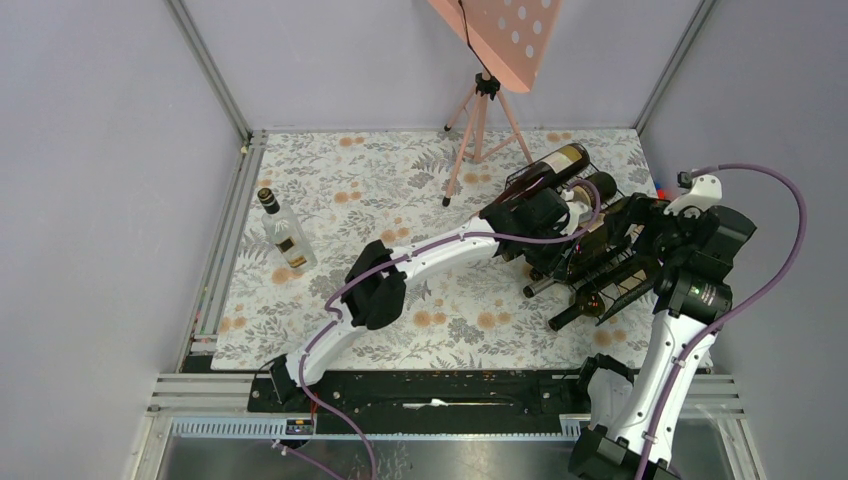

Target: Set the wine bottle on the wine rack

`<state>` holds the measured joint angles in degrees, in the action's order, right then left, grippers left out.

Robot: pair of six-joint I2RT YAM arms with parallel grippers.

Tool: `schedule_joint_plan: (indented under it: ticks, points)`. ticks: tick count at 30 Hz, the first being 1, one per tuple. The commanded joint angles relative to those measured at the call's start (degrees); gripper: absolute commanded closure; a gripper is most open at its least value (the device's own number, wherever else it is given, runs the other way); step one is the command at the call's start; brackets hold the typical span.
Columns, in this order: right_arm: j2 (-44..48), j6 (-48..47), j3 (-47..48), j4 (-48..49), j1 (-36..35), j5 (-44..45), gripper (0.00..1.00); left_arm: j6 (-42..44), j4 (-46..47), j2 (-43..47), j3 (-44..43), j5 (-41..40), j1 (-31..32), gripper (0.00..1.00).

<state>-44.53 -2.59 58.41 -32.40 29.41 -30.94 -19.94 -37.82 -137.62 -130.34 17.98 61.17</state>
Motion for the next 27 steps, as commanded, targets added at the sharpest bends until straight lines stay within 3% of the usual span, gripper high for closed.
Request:
schedule_joint_plan:
  ticks: [1,10,27]
  points:
    - [0.6,-0.9,-0.3,1.6,0.3,-2.1,0.0,1.4,7.9,2.8,0.2,-0.1,0.3,1.0]
    - [0.6,-0.9,-0.7,1.6,0.3,-2.4,0.0,2.7,6.7,4.3,0.6,-1.9,0.1,0.93]
    - [0.0,-1.0,-1.3,2.0,0.2,-3.3,0.0,3.7,5.8,7.2,0.1,-3.8,-0.1,0.63]
